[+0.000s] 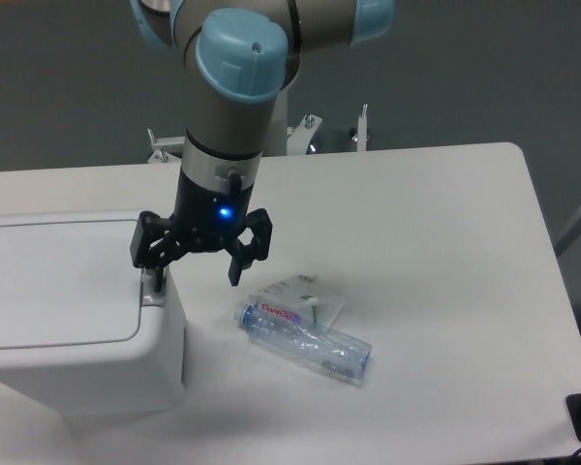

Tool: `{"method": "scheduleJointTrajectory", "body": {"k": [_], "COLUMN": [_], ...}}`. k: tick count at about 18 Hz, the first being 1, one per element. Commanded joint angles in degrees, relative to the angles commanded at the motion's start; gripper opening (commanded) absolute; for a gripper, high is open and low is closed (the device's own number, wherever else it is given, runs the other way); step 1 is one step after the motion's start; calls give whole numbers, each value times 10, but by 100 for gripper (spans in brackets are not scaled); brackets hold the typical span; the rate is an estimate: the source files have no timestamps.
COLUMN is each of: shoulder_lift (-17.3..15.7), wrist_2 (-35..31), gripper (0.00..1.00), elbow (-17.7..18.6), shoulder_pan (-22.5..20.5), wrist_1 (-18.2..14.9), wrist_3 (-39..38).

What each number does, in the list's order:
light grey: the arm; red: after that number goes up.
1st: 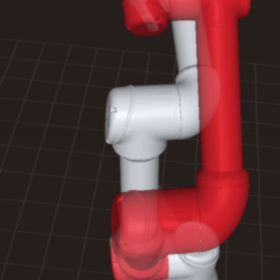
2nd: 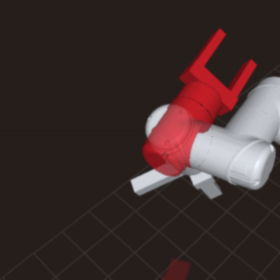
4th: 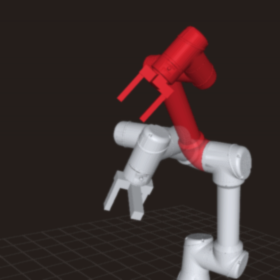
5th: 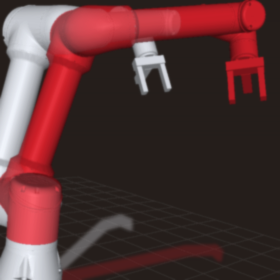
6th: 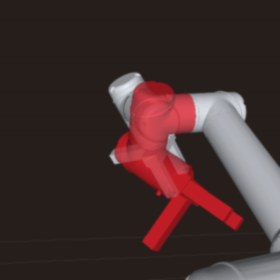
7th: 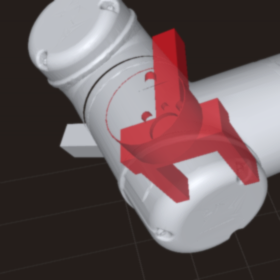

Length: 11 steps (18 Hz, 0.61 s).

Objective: Open the trash can
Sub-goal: 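Press the gripper against the lid tab of the trash can, then hold the gripper at the tab as the lid flips up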

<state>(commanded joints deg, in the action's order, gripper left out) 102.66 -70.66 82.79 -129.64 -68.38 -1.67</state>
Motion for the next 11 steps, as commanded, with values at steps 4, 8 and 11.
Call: {"method": "scheduleJointTrajectory", "body": {"k": [4, 8, 11], "shoulder_lift": [2, 2, 4], "wrist_2": [0, 0, 1], "gripper": [100, 100, 100], "elbow": [0, -1, -16], "shoulder_pan": [-1, -1, -1], "wrist_1": [0, 1, 9], "wrist_3": [0, 1, 1]}}
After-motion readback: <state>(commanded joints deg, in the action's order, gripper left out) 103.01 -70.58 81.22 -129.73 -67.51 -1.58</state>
